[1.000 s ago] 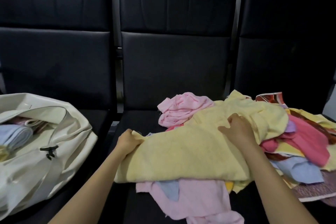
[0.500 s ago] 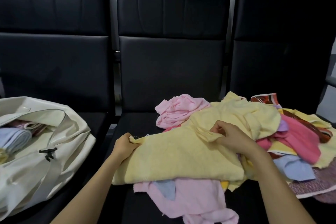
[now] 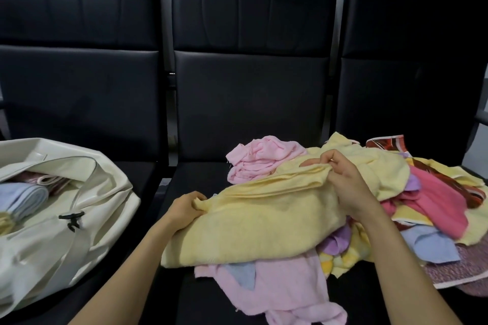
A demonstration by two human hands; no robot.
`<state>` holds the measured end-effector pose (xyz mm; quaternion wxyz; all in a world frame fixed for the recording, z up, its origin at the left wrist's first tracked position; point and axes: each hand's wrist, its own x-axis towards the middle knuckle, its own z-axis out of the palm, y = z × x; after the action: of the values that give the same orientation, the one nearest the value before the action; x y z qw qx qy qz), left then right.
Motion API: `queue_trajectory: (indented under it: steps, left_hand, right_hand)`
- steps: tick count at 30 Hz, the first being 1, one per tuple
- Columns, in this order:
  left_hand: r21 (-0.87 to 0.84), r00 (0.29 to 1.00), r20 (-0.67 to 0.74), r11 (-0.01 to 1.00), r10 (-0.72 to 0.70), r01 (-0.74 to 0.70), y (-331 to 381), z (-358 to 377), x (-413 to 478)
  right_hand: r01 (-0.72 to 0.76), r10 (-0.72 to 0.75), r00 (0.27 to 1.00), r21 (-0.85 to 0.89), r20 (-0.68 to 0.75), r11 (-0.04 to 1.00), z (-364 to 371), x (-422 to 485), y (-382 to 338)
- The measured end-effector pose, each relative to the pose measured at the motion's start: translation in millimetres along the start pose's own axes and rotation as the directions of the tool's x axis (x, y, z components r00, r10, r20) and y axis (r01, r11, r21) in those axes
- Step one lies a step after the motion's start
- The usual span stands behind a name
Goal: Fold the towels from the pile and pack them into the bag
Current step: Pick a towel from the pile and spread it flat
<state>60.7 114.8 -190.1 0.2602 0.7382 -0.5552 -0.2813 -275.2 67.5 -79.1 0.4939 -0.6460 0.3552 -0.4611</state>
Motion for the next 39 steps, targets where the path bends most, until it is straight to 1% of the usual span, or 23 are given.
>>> queue_trajectory:
  steps: [2,4,5,7,8,10,12,14,16,19,22,23,25,28,31,33,35,36,37,39]
  left_hand:
    - [0.035,0.998,0.058,0.999,0.026,-0.028,-0.7,-3.4,-2.7]
    - [0.135,0.995,0.088,0.989,0.05,-0.061,-2.6,-5.1,-2.4]
    - [0.178,0.994,0.092,0.981,0.056,-0.072,-2.3,-5.7,-2.4]
    - [0.159,0.994,0.083,0.984,0.064,-0.077,2.0,-6.1,-4.9]
    - [0.104,0.996,0.062,0.992,0.063,-0.069,4.5,-6.1,-6.6]
    - [-0.021,0.999,-0.014,0.998,0.052,-0.052,9.1,-8.4,-10.8]
    - [-0.08,0.996,-0.058,0.994,0.064,-0.068,11.8,-14.5,-12.9]
    - [-0.115,0.995,-0.058,0.99,0.076,-0.082,12.1,-22.2,-12.8]
    - [-0.161,0.994,-0.053,0.981,0.099,-0.106,9.0,-30.2,-13.9]
    - [-0.298,0.989,-0.017,0.944,0.145,-0.144,3.5,-39.0,-20.2]
    - [-0.409,0.989,0.051,0.907,0.135,-0.103,-3.1,-41.9,-24.2]
    - [-0.432,0.99,0.077,0.899,0.119,-0.074,-5.0,-42.0,-25.3]
    - [-0.461,0.99,0.129,0.887,0.053,0.012,-9.2,-40.0,-24.5]
    - [-0.514,0.976,0.205,0.84,-0.076,0.174,-11.9,-37.2,-20.1]
    - [-0.521,0.953,0.255,0.807,-0.163,0.277,-14.3,-44.1,-15.7]
    - [-0.497,0.941,0.277,0.809,-0.196,0.314,-15.6,-50.2,-14.1]
    - [-0.46,0.936,0.285,0.828,-0.204,0.321,-16.0,-52.6,-15.1]
    - [-0.443,0.937,0.294,0.842,-0.188,0.308,-14.8,-52.2,-16.4]
    - [-0.437,0.939,0.306,0.852,-0.16,0.288,-12.4,-50.4,-18.3]
    - [-0.423,0.939,0.329,0.873,-0.103,0.244,-7.1,-42.4,-21.1]
  right_hand:
    - [-0.017,0.019,1.0,0.081,-0.018,0.997,1.0,1.2,3.3]
    - [-0.046,0.049,0.999,0.132,-0.018,0.99,0.8,2.1,7.2]
    - [-0.06,0.065,0.998,0.144,-0.026,0.988,-0.2,2.7,9.4]
    - [-0.083,0.092,0.993,0.106,-0.078,0.991,-2.6,4.3,13.6]
    - [-0.088,0.093,0.989,0.047,-0.112,0.995,-4.8,5.1,16.4]
    - [-0.08,0.054,0.981,-0.137,-0.186,0.987,-9.4,6.7,21.2]
    - [-0.067,-0.023,0.973,-0.376,-0.229,0.924,-13.6,7.7,28.0]
    - [-0.049,-0.068,0.977,-0.525,-0.201,0.85,-16.2,8.5,36.4]
    - [-0.031,-0.073,0.985,-0.57,-0.159,0.821,-17.3,7.6,42.2]
    - [-0.031,-0.054,0.989,-0.536,-0.141,0.844,-19.8,5.9,46.9]
    - [-0.127,0.066,0.987,-0.453,-0.148,0.883,-18.6,4.9,43.9]
    - [-0.161,0.101,0.982,-0.428,-0.16,0.889,-18.6,5.1,43.4]
    - [-0.243,0.167,0.96,-0.372,-0.225,0.896,-18.6,5.8,42.3]
    - [-0.314,0.205,0.921,-0.321,-0.33,0.893,-18.8,8.4,45.6]
    - [-0.359,0.23,0.907,-0.359,-0.354,0.862,-19.8,12.2,45.6]
    - [-0.383,0.252,0.912,-0.446,-0.325,0.809,-21.9,14.3,46.1]
    - [-0.388,0.264,0.917,-0.511,-0.299,0.767,-21.4,14.0,46.4]
    - [-0.379,0.251,0.918,-0.499,-0.306,0.779,-19.7,12.8,46.8]
    - [-0.361,0.228,0.919,-0.458,-0.321,0.812,-17.3,10.9,46.0]
    - [-0.278,0.164,0.931,-0.34,-0.327,0.898,-14.8,7.6,41.5]
